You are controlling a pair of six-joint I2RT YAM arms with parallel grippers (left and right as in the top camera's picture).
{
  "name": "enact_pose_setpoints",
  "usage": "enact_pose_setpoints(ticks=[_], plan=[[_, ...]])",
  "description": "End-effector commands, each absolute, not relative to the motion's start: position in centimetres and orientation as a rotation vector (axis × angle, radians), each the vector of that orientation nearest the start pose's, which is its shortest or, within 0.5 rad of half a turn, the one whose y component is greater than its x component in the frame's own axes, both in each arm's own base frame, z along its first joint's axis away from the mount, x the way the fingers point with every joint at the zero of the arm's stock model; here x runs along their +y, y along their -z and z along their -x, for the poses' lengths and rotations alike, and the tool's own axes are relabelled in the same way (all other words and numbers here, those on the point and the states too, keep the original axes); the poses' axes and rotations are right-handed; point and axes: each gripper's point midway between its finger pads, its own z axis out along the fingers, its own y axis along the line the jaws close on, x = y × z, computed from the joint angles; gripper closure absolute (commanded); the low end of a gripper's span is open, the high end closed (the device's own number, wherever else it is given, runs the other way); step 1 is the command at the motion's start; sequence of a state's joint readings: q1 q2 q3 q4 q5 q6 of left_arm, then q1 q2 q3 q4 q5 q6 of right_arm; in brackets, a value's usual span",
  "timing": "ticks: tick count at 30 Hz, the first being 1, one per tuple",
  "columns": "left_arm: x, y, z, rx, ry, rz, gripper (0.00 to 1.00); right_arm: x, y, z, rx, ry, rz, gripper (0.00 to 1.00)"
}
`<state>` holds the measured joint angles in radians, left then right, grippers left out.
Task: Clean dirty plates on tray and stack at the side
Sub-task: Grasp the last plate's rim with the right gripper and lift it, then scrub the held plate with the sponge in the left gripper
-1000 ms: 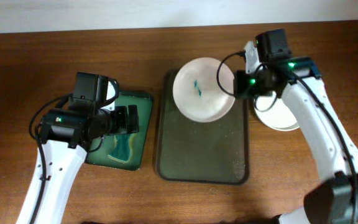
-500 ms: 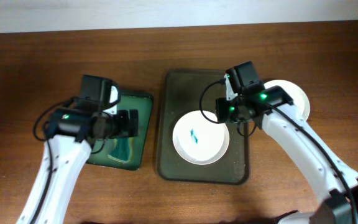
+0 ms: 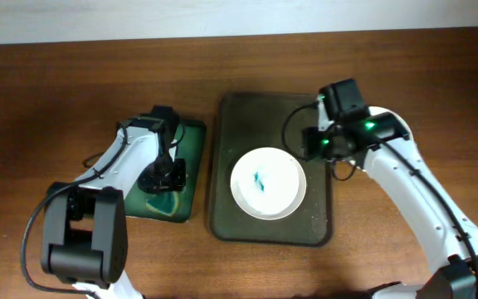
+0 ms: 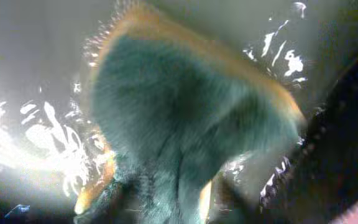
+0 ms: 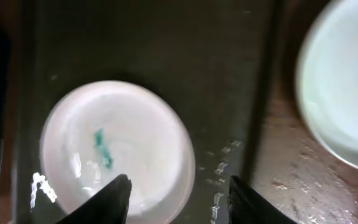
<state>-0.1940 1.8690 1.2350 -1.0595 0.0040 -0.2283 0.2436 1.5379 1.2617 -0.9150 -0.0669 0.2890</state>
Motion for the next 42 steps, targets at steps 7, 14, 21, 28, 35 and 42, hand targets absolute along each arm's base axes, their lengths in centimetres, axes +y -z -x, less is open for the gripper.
enact_pose_setpoints(ticks=[7, 14, 21, 28, 35, 42], plan=[[-5.9, 2.0, -29.3, 3.132, 0.013, 0.067, 1.0, 6.8, -13.3, -33.5, 2.829, -0.193, -0.192, 0.47], [-12.4, -15.5, -35.5, 2.995, 0.192, -0.156, 1.0, 9.1, -9.8, -32.5, 2.977, -0.365, -0.184, 0.67], [-23.6, -13.2, -35.2, 2.913, 0.386, -0.373, 1.0, 11.0, 1.8, -31.5, 3.249, -0.518, 0.032, 0.72], [-32.3, 0.8, -31.3, 3.202, 0.635, -0.392, 1.0, 11.0, 3.3, -31.7, 3.258, -0.509, 0.03, 0.96], [-18.8, 1.5, -36.5, 3.029, -0.605, -0.191, 1.0, 11.0, 3.2, -31.4, 3.272, -0.508, 0.027, 0.95], [-21.4, 2.3, -35.2, 3.15, -0.362, -0.192, 1.0, 10.9, 3.2, -31.2, 3.282, -0.506, 0.024, 0.96]])
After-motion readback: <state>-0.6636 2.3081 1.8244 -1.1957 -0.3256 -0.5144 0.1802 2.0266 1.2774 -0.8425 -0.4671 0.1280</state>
